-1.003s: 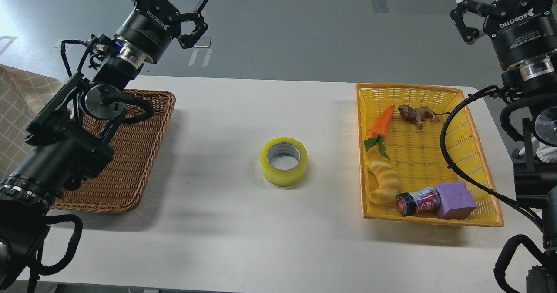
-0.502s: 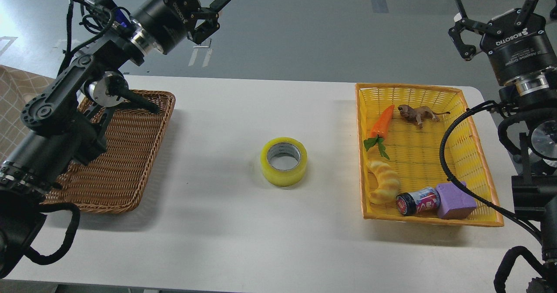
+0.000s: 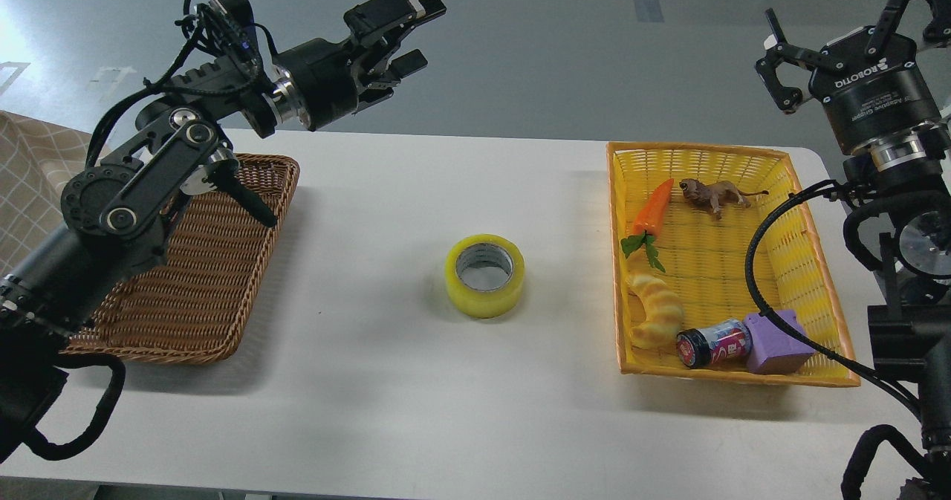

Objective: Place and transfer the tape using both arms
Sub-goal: 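Reach the left gripper from the wicker basket toward the tape roll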

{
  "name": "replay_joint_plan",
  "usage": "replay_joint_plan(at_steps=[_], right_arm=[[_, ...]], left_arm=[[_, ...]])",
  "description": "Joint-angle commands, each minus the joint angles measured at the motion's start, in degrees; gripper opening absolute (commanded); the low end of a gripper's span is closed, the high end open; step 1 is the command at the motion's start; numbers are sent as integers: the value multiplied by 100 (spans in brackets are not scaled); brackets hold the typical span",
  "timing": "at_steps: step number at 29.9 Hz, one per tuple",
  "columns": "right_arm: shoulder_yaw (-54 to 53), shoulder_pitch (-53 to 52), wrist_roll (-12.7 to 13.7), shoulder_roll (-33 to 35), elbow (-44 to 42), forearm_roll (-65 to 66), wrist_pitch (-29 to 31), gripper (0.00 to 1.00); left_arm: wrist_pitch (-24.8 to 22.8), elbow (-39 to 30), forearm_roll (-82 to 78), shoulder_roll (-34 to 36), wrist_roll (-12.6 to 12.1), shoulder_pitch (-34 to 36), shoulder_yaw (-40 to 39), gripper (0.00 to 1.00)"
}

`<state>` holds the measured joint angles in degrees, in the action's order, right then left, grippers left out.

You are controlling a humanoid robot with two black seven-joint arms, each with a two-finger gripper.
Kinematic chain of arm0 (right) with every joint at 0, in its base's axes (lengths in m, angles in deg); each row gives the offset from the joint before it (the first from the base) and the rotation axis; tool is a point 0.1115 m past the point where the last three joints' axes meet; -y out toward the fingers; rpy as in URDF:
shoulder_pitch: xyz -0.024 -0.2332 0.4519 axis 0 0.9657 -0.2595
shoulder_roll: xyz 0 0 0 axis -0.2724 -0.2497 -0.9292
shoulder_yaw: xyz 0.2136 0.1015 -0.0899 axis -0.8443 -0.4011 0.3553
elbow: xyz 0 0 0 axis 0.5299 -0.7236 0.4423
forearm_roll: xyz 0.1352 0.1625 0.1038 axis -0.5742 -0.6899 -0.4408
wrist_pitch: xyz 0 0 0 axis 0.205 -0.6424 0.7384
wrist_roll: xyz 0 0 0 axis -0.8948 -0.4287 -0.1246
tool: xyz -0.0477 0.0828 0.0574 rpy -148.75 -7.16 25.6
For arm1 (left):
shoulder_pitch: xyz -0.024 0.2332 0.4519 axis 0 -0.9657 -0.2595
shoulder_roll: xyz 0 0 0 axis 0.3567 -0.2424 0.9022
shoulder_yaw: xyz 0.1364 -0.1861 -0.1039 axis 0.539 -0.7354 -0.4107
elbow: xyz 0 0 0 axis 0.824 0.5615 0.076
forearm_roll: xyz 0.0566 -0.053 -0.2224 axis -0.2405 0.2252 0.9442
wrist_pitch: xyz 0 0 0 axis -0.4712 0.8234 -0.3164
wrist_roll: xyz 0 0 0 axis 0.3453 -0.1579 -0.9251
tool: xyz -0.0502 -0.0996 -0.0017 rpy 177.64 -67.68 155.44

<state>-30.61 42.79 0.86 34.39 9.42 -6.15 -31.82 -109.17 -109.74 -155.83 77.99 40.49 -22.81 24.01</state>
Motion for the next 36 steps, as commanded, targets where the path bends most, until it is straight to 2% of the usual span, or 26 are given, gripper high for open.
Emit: replay_joint_plan(at_steps=[1, 7, 17, 22, 25, 29, 36], right_arm=[[26, -33, 0, -55, -6, 9, 0, 100], [43, -50, 0, -99, -6, 9, 0, 100], [78, -7, -9, -99, -15, 9, 0, 100], [87, 2, -9, -178, -59, 9, 0, 100], [87, 11, 9, -178, -59, 18, 0, 100], [306, 11, 9, -117, -208, 35, 0, 100], [351, 64, 9, -108, -454, 44, 0, 100]], left_arm=[[283, -82, -485, 42, -22, -16, 157, 98], [592, -91, -1073, 103, -57, 11, 254, 98], [645, -337, -2939, 156, -58, 90, 316, 98], [645, -468, -3615, 402, -66, 90, 921, 98], [645, -565, -3703, 586, -154, 90, 1299, 98], [636, -811, -3817, 841, -400, 81, 1844, 98], [592, -943, -4046, 859, -585, 72, 1986, 98]])
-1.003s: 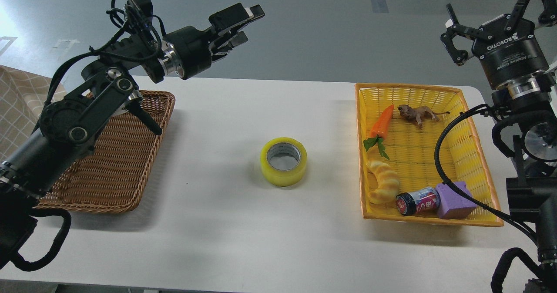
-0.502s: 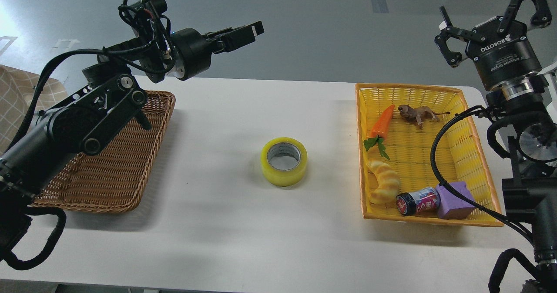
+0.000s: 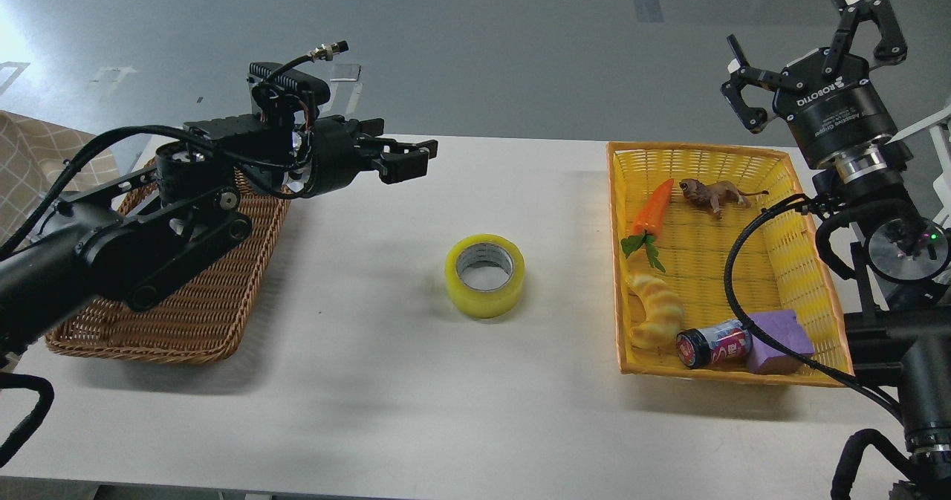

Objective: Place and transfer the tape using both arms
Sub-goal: 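Reach the left gripper from the wicker basket toward the tape roll, then insert the left gripper into the tape roll's hole and grasp it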

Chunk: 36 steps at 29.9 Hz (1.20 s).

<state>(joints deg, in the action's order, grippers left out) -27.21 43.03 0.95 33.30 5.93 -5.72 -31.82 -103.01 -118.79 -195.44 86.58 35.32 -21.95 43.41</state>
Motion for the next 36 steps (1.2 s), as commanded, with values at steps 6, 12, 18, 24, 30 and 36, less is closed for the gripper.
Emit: replay_joint_plan(at_steps=[6, 12, 18, 24, 30, 36], right_arm=[[10, 84, 0, 2, -192, 2, 0, 100], [10, 92, -9, 2, -254, 2, 0, 100], [10, 110, -18, 2, -351, 2, 0, 100], [10, 163, -35, 2, -360, 2, 0, 100], [10, 171, -44, 2, -368, 2, 0, 100], [10, 180, -53, 2, -412, 2, 0, 100]], left_arm=[[-42, -170, -235, -35, -357, -5, 529, 98], [-235, -398, -253, -105, -674, -31, 626, 98], [-349, -442, -253, -342, -771, -40, 653, 98], [-367, -434, -296, -588, -771, -13, 864, 98], [-367, -337, -323, -764, -771, -22, 872, 98], [-376, -223, -323, -791, -780, -13, 872, 98]])
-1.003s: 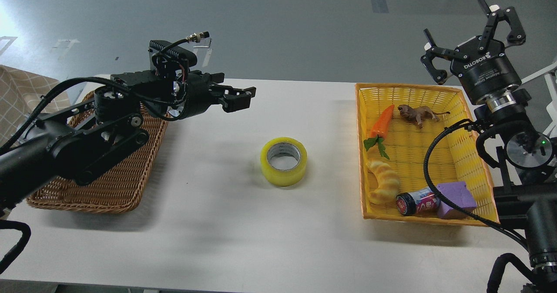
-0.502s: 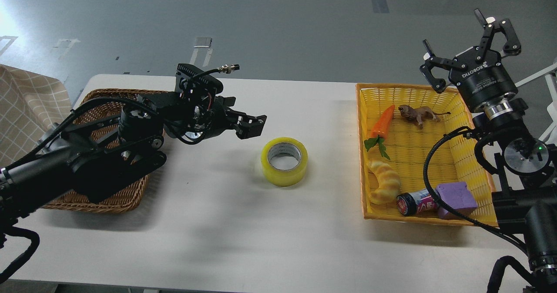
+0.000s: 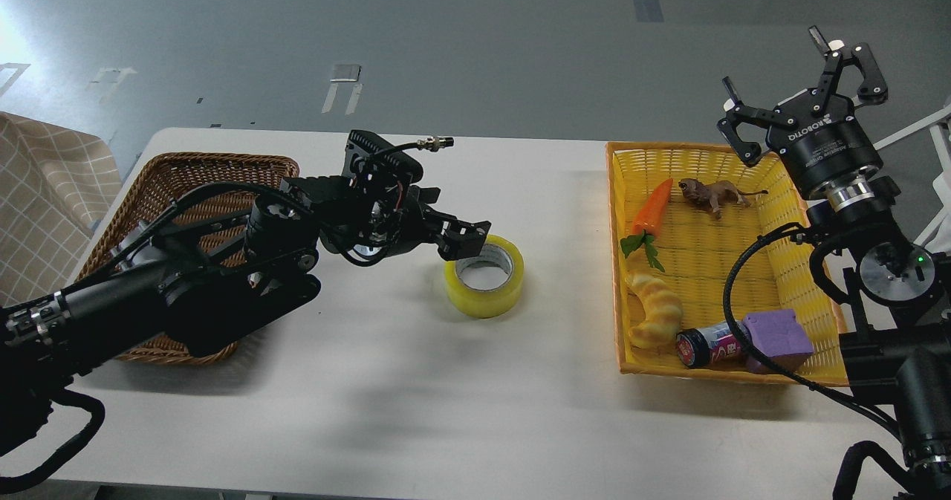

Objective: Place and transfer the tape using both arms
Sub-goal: 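Insert the left gripper into the tape roll's hole and grasp it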

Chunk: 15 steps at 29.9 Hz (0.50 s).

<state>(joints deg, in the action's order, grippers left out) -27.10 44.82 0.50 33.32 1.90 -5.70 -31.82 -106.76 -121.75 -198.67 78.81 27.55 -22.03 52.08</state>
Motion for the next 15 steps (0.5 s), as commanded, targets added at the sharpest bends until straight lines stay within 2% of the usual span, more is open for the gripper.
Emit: replay_joint_plan(at_steps=[1, 15], right_arm=[[0, 2, 0, 0, -10, 0, 0, 100], [-9, 11, -17, 0, -10, 0, 0, 100]], left_arm=[[-1, 108, 0, -14, -2, -14, 5, 98], [8, 662, 9, -497, -2, -5, 234, 98]])
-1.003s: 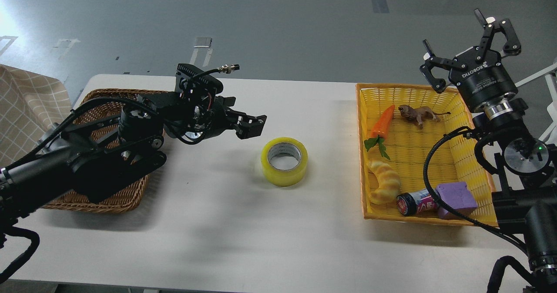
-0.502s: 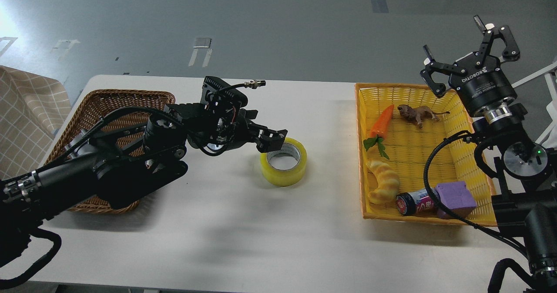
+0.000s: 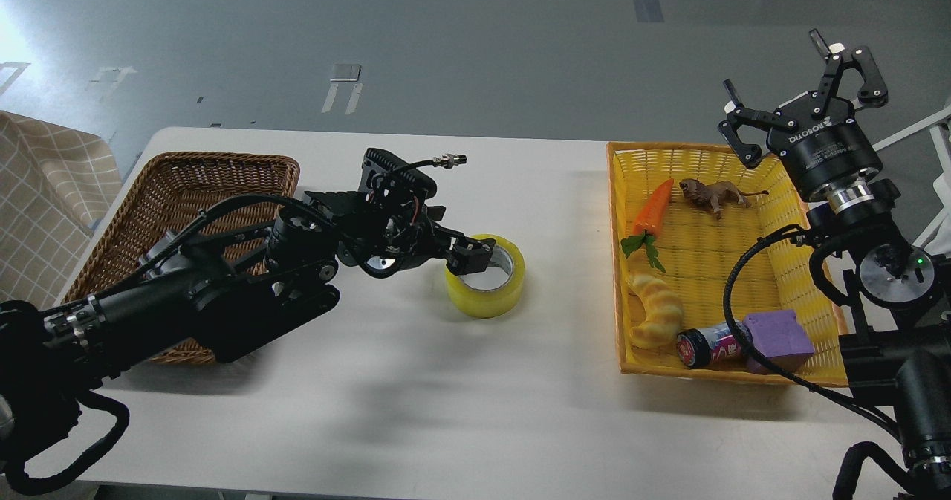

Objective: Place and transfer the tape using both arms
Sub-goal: 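Insert the left gripper into the tape roll's hole and grasp it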

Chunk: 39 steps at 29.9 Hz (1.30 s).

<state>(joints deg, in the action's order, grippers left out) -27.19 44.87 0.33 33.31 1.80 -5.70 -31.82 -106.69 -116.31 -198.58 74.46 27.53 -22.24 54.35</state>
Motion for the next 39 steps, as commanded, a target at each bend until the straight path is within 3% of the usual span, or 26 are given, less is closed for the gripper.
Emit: replay_joint_plan(at_steps=[1, 19, 39], right_arm=[[8, 6, 0, 0, 0, 0, 0, 100], [0, 6, 0, 0, -35, 0, 0, 100], [0, 14, 0, 0, -35, 0, 0, 100]], left_arm=[[0, 127, 0, -71, 0, 16, 7, 98], [9, 373, 0, -238, 0, 16, 156, 89], [18, 601, 0, -264, -185, 7, 385, 81]])
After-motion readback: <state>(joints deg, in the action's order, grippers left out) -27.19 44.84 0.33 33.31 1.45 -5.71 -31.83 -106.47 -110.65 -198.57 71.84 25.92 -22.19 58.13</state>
